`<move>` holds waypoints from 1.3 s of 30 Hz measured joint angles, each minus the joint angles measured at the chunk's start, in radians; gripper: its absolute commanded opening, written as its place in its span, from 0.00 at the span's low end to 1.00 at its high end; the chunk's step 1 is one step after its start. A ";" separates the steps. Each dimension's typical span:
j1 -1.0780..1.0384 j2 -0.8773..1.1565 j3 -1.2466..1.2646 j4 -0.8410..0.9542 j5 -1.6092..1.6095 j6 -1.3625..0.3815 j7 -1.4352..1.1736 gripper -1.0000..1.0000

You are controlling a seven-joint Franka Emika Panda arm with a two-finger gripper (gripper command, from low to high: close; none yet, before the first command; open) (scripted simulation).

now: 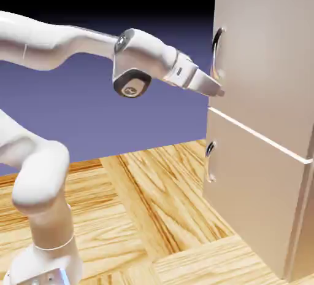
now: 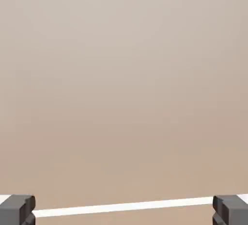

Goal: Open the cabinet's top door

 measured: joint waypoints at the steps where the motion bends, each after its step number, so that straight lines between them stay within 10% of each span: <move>1: -0.017 -0.008 0.018 0.009 0.043 -0.002 -0.028 0.50; 39: -0.700 -0.266 0.691 0.386 1.541 -0.092 -0.985 0.50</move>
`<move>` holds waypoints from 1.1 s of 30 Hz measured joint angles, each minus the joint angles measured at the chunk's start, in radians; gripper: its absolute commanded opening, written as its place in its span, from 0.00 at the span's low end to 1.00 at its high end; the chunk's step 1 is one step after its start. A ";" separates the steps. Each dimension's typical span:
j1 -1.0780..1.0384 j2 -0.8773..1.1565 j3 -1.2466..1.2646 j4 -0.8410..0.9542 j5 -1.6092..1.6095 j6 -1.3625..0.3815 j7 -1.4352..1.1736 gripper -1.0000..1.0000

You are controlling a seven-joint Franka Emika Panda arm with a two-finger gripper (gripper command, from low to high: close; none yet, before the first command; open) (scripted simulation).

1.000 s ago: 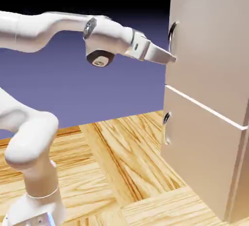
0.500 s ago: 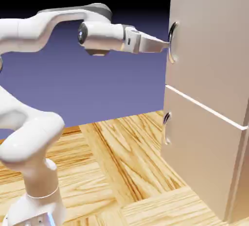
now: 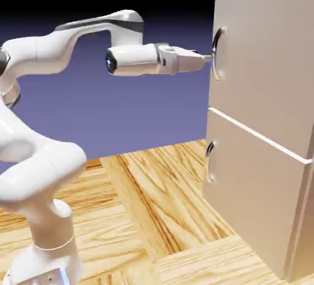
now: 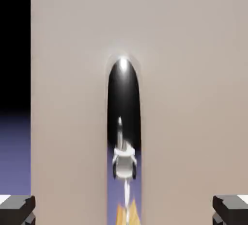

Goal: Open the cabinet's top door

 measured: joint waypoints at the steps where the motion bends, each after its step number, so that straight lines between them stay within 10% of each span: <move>1: -0.034 0.008 0.019 0.024 0.008 -0.007 -0.002 0.50; 2: -0.073 0.017 0.040 0.050 0.017 -0.015 -0.004 0.50; 3: -0.073 0.017 0.040 0.050 0.017 -0.015 -0.004 0.00; 33: 0.530 -0.253 -0.941 -0.602 -0.745 -0.807 0.026 0.00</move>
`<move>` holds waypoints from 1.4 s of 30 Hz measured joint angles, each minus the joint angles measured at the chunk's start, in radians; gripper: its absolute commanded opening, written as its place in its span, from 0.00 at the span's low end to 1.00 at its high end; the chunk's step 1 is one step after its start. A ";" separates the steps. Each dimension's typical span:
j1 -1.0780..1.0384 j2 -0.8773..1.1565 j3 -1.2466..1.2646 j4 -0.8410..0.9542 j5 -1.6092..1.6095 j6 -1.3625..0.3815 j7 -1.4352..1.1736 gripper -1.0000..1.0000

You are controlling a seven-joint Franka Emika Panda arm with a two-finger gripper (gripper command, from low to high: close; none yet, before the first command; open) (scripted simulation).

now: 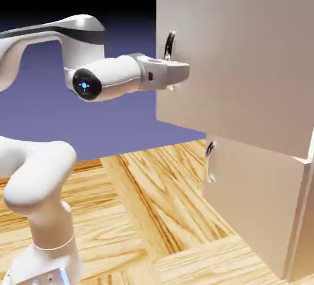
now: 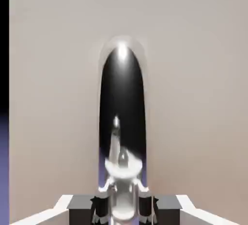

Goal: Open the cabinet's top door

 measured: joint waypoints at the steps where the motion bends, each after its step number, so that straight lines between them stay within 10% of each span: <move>1: 0.000 -0.002 -0.036 -0.003 -0.035 -0.030 0.000 0.00; 20: 0.116 0.274 -0.725 0.248 -0.633 -0.642 -0.099 0.00; 42: 0.843 0.611 -1.477 0.915 -0.897 -1.217 -0.189 0.00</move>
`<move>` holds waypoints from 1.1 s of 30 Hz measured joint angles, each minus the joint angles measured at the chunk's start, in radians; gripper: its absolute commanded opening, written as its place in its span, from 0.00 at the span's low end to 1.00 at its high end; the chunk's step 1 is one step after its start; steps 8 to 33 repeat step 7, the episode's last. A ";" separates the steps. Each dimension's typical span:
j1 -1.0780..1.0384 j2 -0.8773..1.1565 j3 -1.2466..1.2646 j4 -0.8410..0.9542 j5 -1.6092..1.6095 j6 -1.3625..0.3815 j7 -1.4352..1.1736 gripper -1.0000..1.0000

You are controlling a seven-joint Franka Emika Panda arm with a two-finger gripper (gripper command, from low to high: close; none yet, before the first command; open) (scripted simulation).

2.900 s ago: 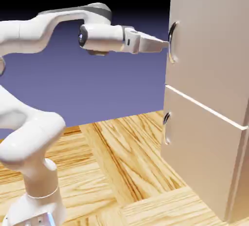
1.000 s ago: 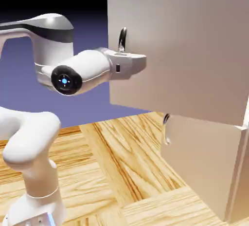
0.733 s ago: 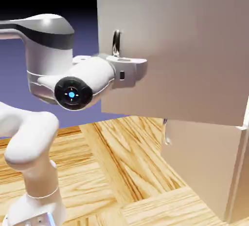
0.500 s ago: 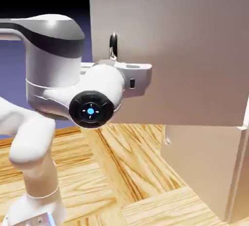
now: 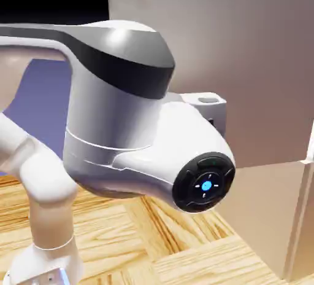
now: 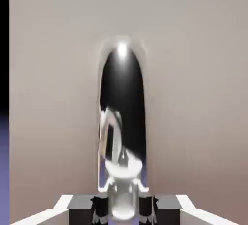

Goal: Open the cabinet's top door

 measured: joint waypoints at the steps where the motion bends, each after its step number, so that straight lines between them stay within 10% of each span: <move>1: 0.036 -0.005 -0.027 0.024 -0.007 -0.012 0.005 0.00; 33: 0.254 -0.065 -0.171 0.179 -0.049 -0.080 0.058 0.00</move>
